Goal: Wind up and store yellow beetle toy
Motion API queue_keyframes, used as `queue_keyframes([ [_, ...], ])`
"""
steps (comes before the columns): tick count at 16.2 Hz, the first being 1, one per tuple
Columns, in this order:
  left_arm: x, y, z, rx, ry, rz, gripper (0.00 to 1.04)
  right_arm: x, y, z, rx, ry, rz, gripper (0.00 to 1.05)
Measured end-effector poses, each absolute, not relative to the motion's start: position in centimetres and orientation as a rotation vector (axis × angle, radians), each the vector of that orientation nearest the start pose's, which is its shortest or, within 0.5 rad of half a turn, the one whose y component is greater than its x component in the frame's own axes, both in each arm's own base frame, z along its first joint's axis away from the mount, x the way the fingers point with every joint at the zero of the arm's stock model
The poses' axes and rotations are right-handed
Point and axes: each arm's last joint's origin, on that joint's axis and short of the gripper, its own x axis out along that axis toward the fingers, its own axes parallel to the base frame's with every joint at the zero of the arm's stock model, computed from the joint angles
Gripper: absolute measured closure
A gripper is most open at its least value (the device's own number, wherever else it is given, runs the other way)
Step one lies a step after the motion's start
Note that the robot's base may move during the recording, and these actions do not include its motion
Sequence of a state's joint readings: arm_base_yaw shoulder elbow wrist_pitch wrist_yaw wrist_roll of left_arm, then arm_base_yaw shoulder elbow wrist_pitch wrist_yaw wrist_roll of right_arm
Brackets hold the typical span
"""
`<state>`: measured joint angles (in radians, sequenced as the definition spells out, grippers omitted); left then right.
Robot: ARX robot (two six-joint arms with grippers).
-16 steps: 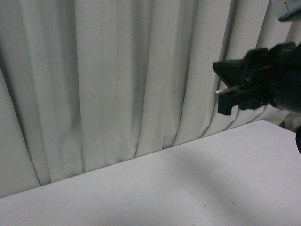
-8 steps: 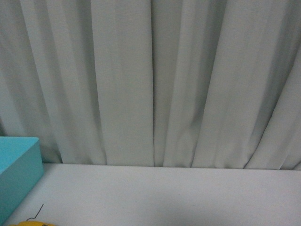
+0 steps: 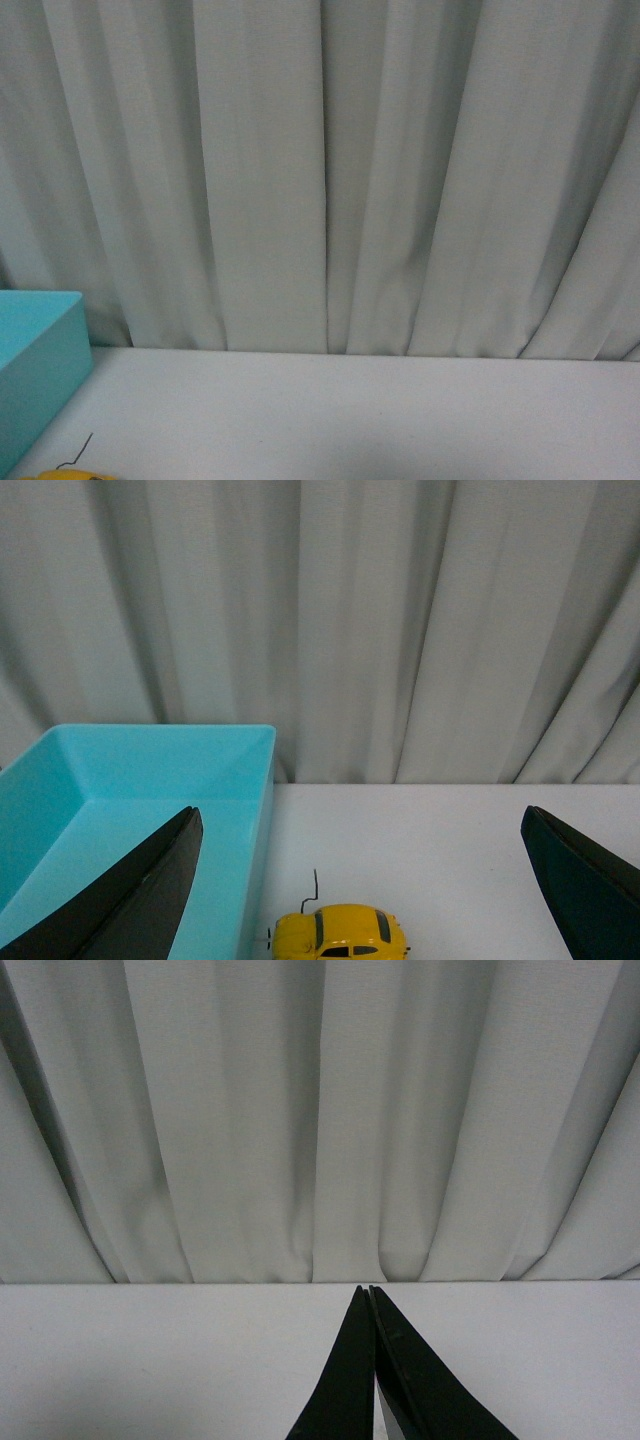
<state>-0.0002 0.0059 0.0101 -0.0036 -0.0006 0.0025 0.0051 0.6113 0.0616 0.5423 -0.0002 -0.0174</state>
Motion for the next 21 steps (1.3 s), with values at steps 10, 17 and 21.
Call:
queue_keyframes([
  [10, 9.7, 0.0, 16.6, 0.002, -0.001, 0.000, 0.07, 11.4, 0.1, 17.0, -0.015, -0.007, 0.005, 1.03],
  [17, 9.7, 0.0, 16.6, 0.002, -0.001, 0.001, 0.07, 10.0, 0.1, 16.3, -0.015, 0.043, 0.006, 1.03],
  [21, 9.7, 0.0, 16.6, 0.002, -0.001, 0.000, 0.07, 9.7, 0.0, 16.6, -0.015, -0.003, 0.005, 1.03],
])
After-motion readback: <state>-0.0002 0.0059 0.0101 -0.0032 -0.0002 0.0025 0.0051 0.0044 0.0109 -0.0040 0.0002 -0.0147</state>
